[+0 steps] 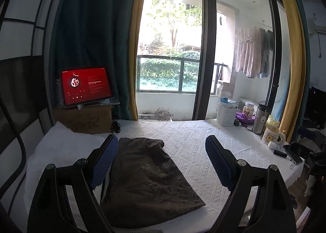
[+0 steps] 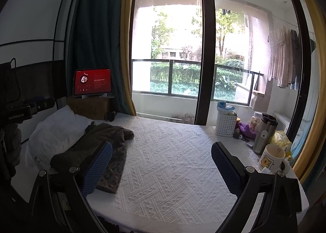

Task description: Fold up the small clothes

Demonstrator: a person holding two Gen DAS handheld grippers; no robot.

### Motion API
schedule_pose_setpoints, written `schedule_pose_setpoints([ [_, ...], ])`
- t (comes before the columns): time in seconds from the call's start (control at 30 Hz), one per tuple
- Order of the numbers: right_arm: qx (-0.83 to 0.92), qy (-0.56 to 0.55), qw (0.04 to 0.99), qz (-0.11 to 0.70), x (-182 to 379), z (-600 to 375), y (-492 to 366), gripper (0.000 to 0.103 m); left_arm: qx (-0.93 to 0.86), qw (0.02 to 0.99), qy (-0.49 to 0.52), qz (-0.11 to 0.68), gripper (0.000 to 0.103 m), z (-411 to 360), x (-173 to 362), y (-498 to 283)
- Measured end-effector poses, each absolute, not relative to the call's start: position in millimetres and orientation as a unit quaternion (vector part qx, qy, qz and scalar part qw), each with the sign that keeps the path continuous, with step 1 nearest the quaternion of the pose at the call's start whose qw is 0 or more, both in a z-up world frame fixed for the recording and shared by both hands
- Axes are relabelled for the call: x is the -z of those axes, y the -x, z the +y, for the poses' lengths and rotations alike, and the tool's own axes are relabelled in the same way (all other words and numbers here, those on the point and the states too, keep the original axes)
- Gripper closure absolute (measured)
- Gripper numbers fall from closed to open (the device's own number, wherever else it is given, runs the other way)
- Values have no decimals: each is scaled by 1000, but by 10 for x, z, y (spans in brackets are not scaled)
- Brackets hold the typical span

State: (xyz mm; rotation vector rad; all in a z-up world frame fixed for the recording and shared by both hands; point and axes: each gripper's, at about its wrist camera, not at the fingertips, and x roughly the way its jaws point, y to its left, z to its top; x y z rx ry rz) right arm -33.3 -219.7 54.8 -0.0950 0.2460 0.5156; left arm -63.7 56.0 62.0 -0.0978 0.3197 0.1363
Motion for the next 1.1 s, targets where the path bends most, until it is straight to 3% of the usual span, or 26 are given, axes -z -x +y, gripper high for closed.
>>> schedule_pose_setpoints([
  [1.1, -244, 49, 959, 135, -485, -2212, 250, 5, -65, 982, 39, 174, 16, 504, -554, 545],
])
